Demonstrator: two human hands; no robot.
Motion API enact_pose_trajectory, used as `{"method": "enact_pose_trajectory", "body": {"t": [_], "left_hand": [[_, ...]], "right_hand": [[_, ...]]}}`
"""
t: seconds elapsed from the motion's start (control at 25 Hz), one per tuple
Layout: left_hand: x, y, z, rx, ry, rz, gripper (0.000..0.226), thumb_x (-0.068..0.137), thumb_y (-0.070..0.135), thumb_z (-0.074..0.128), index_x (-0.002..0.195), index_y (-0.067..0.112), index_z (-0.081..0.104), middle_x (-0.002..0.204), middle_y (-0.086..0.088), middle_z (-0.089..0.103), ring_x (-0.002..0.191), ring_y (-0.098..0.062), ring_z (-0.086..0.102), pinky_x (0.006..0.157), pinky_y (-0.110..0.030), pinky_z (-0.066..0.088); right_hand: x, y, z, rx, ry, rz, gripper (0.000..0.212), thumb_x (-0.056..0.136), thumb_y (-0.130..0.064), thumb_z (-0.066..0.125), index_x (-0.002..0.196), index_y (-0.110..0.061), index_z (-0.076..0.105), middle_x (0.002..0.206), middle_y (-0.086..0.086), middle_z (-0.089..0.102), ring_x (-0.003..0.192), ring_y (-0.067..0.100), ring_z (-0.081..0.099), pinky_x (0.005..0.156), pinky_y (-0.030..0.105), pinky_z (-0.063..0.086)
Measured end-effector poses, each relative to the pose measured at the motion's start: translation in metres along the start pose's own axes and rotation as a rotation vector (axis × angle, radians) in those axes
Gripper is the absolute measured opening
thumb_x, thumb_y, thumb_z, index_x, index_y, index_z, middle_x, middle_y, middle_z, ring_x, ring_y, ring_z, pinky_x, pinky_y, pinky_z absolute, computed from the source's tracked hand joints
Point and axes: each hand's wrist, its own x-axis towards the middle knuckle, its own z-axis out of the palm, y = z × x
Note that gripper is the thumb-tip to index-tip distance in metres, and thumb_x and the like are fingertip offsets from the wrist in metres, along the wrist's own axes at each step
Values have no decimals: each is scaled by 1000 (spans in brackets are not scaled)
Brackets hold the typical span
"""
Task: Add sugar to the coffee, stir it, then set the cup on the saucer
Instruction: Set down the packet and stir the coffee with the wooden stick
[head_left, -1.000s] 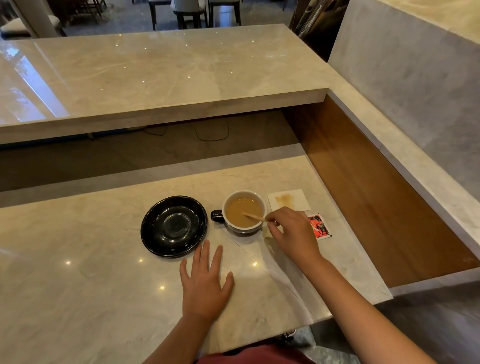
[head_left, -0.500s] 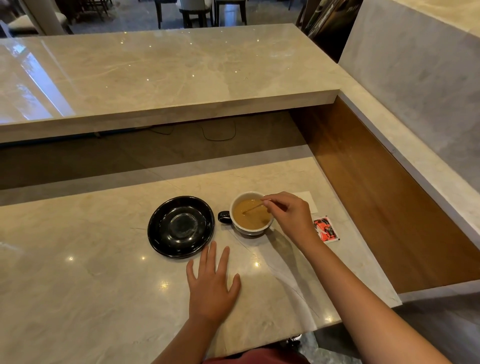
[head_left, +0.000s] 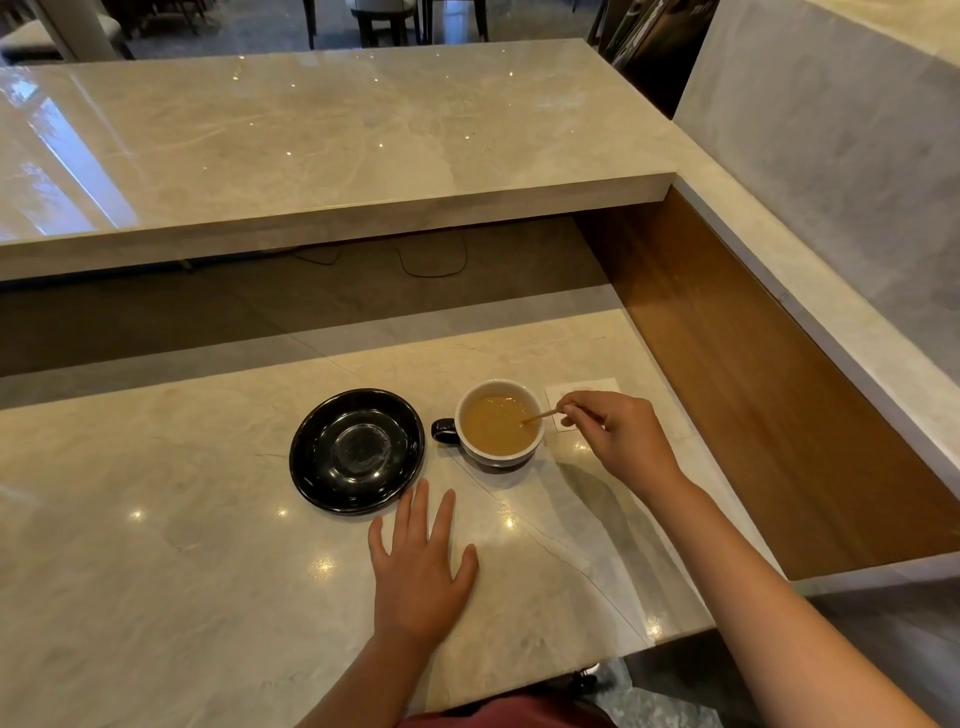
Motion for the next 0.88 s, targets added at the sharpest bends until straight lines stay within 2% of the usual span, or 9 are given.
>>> {"method": "enact_pose_trajectory", "body": {"t": [0.08, 0.16, 0.2, 0.24, 0.36, 0.4, 0.56, 0.72, 0.88], "left_hand": [[0, 0, 0, 0, -1, 0, 64, 85, 52, 37, 142, 24, 32, 151, -10, 24, 138, -22, 13, 107, -49, 1], [0, 0, 0, 2, -4, -2, 64, 85, 53, 36, 142, 24, 32, 152, -10, 23, 138, -22, 12, 107, -49, 0], [0, 0, 0, 2, -5, -3, 64, 85, 53, 36, 142, 25, 31, 152, -9, 23, 138, -22, 11, 107, -49, 0], [0, 0, 0, 2, -8, -5, 64, 85, 53, 35, 142, 25, 31, 152, -9, 23, 139, -22, 11, 107, -50, 0], [0, 0, -1, 4, -12, -7, 64, 85, 54, 35, 142, 25, 32, 152, -10, 23, 139, -22, 12, 107, -50, 1], [1, 0, -1, 4, -12, -7, 64, 86, 54, 35, 142, 25, 32, 152, -10, 23, 138, -22, 12, 107, -50, 1], [0, 0, 0, 10, -12, -5, 63, 85, 53, 36, 142, 25, 32, 151, -10, 24, 138, -23, 14, 106, -50, 1], [0, 0, 1, 21, -19, -12, 63, 85, 54, 36, 141, 25, 32, 151, -10, 25, 138, -23, 16, 106, -49, 1], [1, 0, 1, 13, -12, -9, 63, 85, 53, 36, 141, 25, 33, 151, -9, 26, 138, -23, 15, 106, -50, 2]], "right_hand": [[-2, -1, -6, -12, -69, -12, 13, 87, -6, 59, 93, -5, 71, 81, 9, 74, 72, 7, 67, 71, 21, 51], [-2, -2, -6, 91, -114, 66, 13, 86, -6, 60, 91, -6, 72, 76, 3, 71, 68, -6, 64, 66, 6, 47], [-3, -3, -3, 165, -121, 117, 13, 86, -5, 60, 91, -6, 72, 75, 2, 70, 66, -8, 63, 66, 5, 47], [-5, -3, 2, 234, -115, 161, 14, 86, -5, 60, 90, -6, 73, 74, 3, 70, 64, -6, 64, 66, 7, 48], [-8, -3, 21, 370, -22, 224, 18, 86, -5, 60, 88, -18, 72, 71, 9, 72, 65, 9, 68, 70, 24, 55], [-7, -3, 26, 407, 15, 242, 20, 86, -4, 59, 88, -19, 72, 70, 9, 71, 64, 10, 67, 69, 25, 56], [2, -3, 38, 508, 130, 304, 17, 88, -1, 55, 92, -7, 70, 77, 13, 69, 60, 3, 66, 60, 15, 55], [3, -1, 41, 386, 196, 248, 17, 88, -4, 56, 91, -9, 71, 76, 7, 69, 66, 7, 67, 69, 29, 58], [-3, 3, 28, 81, 175, 16, 13, 88, -7, 57, 92, -9, 69, 75, 8, 73, 69, 20, 69, 66, 35, 55]]}}
